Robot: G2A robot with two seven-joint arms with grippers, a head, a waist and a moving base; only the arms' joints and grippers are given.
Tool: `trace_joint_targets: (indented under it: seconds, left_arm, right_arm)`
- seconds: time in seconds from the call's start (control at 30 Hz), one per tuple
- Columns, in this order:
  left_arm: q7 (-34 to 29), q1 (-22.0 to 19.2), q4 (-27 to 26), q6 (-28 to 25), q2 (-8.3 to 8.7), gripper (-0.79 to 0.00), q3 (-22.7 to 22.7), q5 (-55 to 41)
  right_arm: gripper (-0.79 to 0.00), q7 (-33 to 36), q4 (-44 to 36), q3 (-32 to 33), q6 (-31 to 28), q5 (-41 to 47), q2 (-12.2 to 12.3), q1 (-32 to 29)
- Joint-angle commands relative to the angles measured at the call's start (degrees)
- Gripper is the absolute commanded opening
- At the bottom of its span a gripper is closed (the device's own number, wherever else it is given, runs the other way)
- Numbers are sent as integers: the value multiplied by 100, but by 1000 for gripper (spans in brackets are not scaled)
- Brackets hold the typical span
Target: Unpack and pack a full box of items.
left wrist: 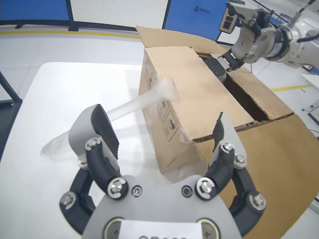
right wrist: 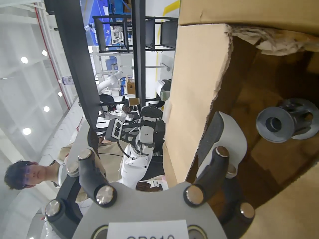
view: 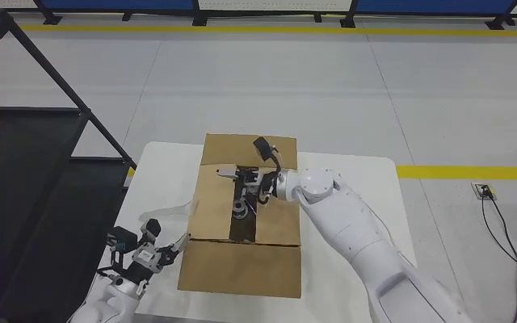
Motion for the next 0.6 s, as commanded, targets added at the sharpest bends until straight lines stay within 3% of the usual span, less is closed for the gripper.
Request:
trace_joint_targets:
  seconds: [0.0, 0.2, 0.57]
  left_arm:
    - [8, 94, -132, -142, 14, 0, -5, 180]
    - [80, 193, -358, -278, 32, 0, 123, 735]
    - [-127, -304, -236, 652, -72, 0, 602, 422]
  right_arm:
    - [0, 78, 55, 72, -68, 163, -20, 49]
    - [0, 119, 14, 177, -188, 471, -119, 128]
    - [0, 233, -84, 248, -593, 866, -328, 188]
